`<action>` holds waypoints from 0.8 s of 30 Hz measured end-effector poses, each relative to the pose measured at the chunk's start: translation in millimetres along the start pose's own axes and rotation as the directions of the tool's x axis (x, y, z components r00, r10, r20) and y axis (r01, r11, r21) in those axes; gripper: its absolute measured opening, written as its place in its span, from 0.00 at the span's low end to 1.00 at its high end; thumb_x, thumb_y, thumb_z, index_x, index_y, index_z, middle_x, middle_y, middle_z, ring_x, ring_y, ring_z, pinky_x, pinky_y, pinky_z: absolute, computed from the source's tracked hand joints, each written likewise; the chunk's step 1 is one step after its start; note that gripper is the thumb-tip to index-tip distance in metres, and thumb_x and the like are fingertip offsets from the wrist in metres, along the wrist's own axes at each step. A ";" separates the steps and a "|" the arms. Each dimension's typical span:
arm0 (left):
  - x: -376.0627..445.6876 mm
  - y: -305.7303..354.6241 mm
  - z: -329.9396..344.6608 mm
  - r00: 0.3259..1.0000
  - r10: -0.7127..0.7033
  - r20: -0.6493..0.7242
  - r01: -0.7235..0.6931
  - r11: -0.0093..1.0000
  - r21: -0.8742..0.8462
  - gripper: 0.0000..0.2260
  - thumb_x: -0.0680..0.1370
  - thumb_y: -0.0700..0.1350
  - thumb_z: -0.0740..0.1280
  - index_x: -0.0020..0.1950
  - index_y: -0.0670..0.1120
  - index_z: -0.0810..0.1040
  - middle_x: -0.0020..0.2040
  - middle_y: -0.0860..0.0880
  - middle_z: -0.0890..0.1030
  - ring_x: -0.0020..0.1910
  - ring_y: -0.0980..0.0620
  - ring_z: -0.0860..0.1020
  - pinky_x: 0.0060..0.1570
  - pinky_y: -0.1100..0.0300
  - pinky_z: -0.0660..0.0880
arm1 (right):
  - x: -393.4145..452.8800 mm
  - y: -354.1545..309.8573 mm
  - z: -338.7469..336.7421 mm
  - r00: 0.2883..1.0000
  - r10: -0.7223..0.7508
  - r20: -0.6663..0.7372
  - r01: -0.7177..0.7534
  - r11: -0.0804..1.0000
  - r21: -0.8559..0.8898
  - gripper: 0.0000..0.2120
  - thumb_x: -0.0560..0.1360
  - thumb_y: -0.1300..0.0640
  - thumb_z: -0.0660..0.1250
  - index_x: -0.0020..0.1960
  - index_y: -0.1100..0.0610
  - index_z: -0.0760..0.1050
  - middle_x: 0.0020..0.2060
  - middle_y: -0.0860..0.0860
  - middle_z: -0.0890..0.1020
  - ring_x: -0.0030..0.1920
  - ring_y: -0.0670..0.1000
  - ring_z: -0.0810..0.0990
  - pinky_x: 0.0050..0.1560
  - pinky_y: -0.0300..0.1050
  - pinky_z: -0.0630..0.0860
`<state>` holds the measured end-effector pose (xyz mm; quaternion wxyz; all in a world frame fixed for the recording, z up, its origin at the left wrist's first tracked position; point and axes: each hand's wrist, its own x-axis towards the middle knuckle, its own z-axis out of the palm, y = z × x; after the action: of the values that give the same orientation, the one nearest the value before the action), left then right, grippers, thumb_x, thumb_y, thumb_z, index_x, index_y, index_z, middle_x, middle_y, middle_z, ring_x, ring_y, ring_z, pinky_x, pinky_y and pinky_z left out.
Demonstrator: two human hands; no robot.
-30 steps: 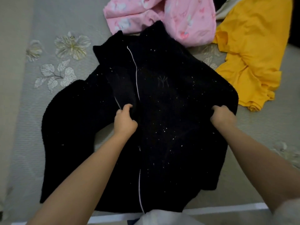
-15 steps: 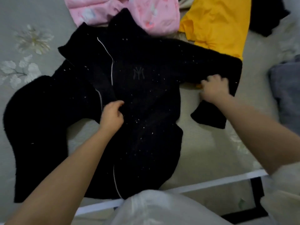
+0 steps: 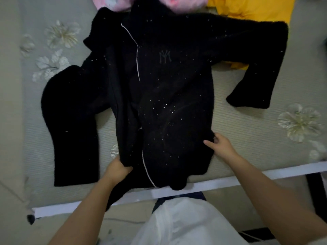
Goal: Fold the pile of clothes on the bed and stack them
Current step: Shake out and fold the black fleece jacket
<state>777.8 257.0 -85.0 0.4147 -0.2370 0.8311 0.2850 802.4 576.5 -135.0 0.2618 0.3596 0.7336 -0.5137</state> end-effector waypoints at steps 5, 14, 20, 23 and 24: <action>-41.3 2.9 -52.5 0.858 0.175 -0.482 -0.080 0.974 0.210 0.20 0.71 0.34 0.65 0.62 0.38 0.69 0.53 0.33 0.77 0.51 0.35 0.76 0.47 0.50 0.72 | -54.1 -35.5 -17.1 0.985 0.051 -0.167 -0.012 0.974 0.228 0.13 0.78 0.64 0.58 0.62 0.63 0.69 0.55 0.59 0.76 0.46 0.55 0.78 0.49 0.47 0.73; -141.8 29.0 -127.3 0.638 0.551 -0.538 -0.024 0.712 0.701 0.21 0.71 0.35 0.65 0.62 0.40 0.66 0.57 0.35 0.70 0.52 0.34 0.74 0.46 0.45 0.72 | -160.4 -11.6 -44.0 0.978 0.171 -0.118 -0.176 0.984 -0.029 0.11 0.80 0.65 0.54 0.56 0.68 0.72 0.36 0.63 0.82 0.39 0.59 0.81 0.37 0.45 0.74; -117.7 3.9 32.7 0.916 0.193 0.351 -0.398 0.542 0.740 0.36 0.75 0.46 0.67 0.75 0.44 0.48 0.70 0.38 0.59 0.66 0.39 0.65 0.62 0.49 0.68 | -147.4 43.7 -6.1 0.948 0.145 -0.284 -0.294 0.744 -0.600 0.16 0.76 0.63 0.58 0.62 0.67 0.68 0.60 0.65 0.73 0.60 0.62 0.73 0.57 0.53 0.71; -101.3 -25.3 89.4 0.819 0.086 0.568 -0.436 0.737 0.517 0.33 0.77 0.48 0.63 0.76 0.44 0.48 0.72 0.39 0.59 0.67 0.41 0.66 0.65 0.51 0.67 | -139.6 50.6 14.7 0.973 0.155 -0.171 -0.231 0.651 -0.723 0.15 0.77 0.61 0.58 0.61 0.65 0.68 0.60 0.63 0.73 0.59 0.60 0.73 0.56 0.50 0.71; -98.4 -33.4 99.1 0.809 0.115 0.577 -0.445 0.760 0.473 0.30 0.78 0.47 0.62 0.75 0.44 0.52 0.71 0.40 0.62 0.66 0.42 0.67 0.64 0.52 0.68 | -136.4 49.0 21.3 0.985 0.122 -0.121 -0.171 0.649 -0.741 0.14 0.77 0.62 0.58 0.61 0.66 0.68 0.59 0.63 0.73 0.57 0.60 0.73 0.54 0.49 0.72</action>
<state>907.2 314.7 -62.1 0.6240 0.1208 0.7615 0.1270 924.1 531.7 -67.1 0.4050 0.2934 0.8558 -0.1326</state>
